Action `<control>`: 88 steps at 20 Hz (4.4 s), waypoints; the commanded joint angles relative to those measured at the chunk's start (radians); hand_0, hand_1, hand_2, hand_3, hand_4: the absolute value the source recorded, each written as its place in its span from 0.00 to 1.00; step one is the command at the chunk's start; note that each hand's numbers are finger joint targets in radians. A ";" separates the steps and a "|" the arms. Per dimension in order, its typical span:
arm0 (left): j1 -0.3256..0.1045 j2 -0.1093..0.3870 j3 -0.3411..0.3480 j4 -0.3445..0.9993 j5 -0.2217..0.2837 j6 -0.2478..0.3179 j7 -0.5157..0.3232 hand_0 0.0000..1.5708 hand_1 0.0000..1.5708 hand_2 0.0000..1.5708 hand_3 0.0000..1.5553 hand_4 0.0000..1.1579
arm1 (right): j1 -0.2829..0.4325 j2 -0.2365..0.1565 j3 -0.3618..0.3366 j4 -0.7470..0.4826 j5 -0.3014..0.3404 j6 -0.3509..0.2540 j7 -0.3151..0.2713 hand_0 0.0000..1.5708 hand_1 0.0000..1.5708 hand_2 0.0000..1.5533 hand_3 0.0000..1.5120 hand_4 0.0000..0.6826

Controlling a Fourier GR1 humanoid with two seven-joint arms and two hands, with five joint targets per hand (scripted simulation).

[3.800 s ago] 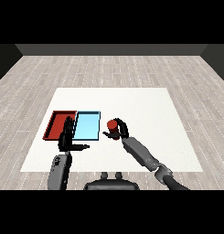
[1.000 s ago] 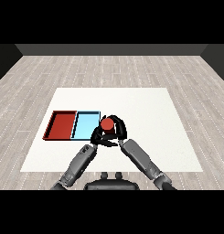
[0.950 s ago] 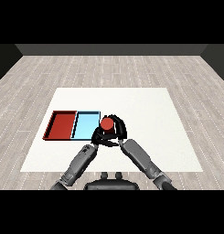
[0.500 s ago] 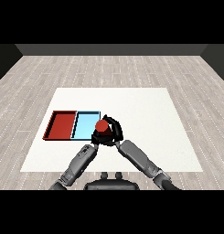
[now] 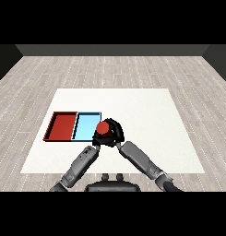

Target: Pick the red can and put it in the red box

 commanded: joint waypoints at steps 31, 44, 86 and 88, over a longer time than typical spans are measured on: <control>0.013 -0.011 0.010 0.038 -0.009 0.157 -0.077 1.00 1.00 1.00 0.97 0.98 | 0.029 -0.008 -0.193 -0.084 0.114 0.081 0.050 0.00 0.00 0.00 0.00 0.00; 0.029 0.256 0.152 -0.074 -0.129 0.147 0.039 1.00 1.00 1.00 0.94 0.98 | 0.444 -0.256 -0.323 -0.507 0.057 0.160 0.064 0.00 0.00 0.00 0.00 0.00; -0.366 0.449 0.462 1.158 -0.207 -0.125 0.208 0.00 0.00 0.00 0.00 0.00 | 0.407 -0.241 -0.539 -0.147 0.039 0.276 -0.038 0.00 0.00 0.00 0.00 0.00; -0.398 0.453 0.440 1.164 -0.230 -0.111 0.239 0.00 0.00 0.00 0.00 0.00 | 0.385 -0.233 -0.552 -0.123 0.036 0.285 -0.067 0.00 0.00 0.00 0.00 0.00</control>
